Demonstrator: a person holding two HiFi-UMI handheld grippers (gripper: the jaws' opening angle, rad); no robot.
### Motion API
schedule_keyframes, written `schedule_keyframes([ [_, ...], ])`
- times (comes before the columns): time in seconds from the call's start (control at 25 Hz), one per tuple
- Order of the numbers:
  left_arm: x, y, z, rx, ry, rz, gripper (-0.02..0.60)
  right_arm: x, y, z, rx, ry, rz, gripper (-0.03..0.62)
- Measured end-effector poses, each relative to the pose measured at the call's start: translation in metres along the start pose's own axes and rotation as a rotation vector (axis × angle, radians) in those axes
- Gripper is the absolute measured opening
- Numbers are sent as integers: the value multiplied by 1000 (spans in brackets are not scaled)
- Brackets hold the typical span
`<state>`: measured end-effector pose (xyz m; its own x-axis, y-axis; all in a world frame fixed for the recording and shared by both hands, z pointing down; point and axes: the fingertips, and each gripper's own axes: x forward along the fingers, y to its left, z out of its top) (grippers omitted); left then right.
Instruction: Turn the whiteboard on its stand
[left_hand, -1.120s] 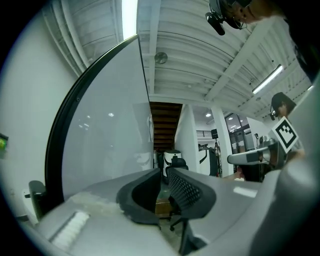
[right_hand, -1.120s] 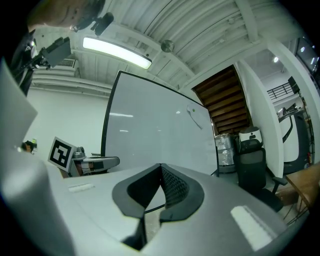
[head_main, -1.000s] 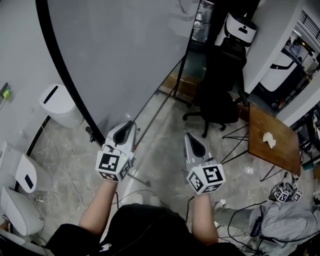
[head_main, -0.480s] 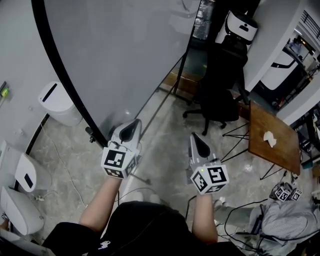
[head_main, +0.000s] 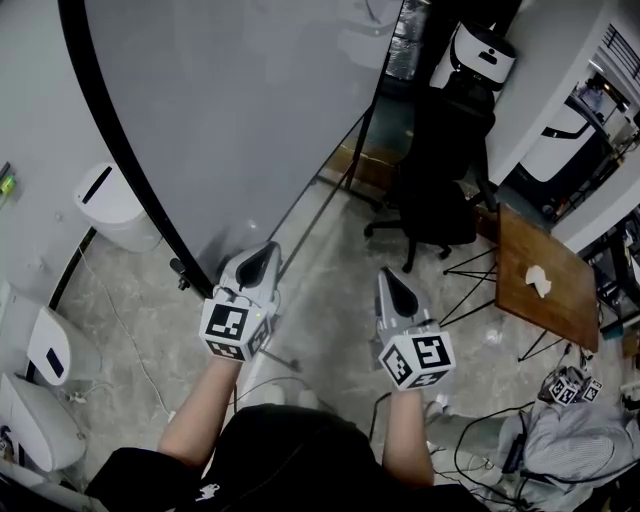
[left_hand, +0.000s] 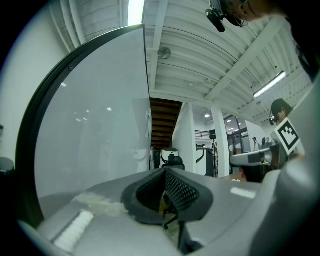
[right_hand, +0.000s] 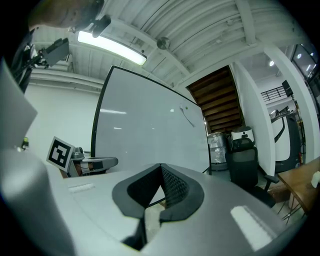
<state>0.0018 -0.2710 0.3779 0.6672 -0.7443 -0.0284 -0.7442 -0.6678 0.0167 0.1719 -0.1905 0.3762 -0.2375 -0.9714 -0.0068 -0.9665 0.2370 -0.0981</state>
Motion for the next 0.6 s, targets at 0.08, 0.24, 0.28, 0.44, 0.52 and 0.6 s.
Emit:
schedule_keyframes([
  [0.08,-1,2,-1,4,1,0,3,2,2,1,-1,0,5,5],
  [0.24,-3,6,-2,1,-3,2,3,7,4,2,-6,-3,10,4],
  [0.28,-4,7,-2,-1,-3,3,3,7,4,1,-6,-3,11,4],
  [0.44,-6,5,-6,-7,-3,-5,3,7,5,0,-9,-6,13,3],
  [0.52,-8,6,-9,-9,-5,-15,3,9,7,-1,-14,-6,16,3],
  [0.6,-10,6,-10,-10,-8,-22,3,11,10,-2,-17,-6,22,3],
])
